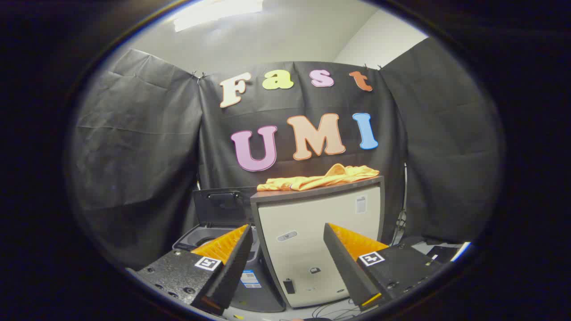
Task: Put the clothes into the washing machine and then close the washing machine lid.
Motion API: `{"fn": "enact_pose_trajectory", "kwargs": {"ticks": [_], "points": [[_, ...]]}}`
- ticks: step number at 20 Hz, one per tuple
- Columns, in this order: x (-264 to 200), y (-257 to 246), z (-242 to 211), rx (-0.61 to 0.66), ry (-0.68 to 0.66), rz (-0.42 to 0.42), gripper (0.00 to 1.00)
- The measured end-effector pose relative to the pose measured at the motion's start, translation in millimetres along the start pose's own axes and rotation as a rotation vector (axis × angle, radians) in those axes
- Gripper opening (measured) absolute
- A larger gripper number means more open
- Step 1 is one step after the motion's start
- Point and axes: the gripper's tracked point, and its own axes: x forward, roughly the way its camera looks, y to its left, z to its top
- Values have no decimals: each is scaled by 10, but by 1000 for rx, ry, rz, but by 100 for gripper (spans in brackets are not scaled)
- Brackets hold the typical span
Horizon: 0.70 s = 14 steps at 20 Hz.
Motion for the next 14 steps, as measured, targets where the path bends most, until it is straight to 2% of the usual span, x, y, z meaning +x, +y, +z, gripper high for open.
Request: {"fn": "enact_pose_trajectory", "kwargs": {"ticks": [14], "points": [[219,-199,-115,-10,22,-25,97]]}}
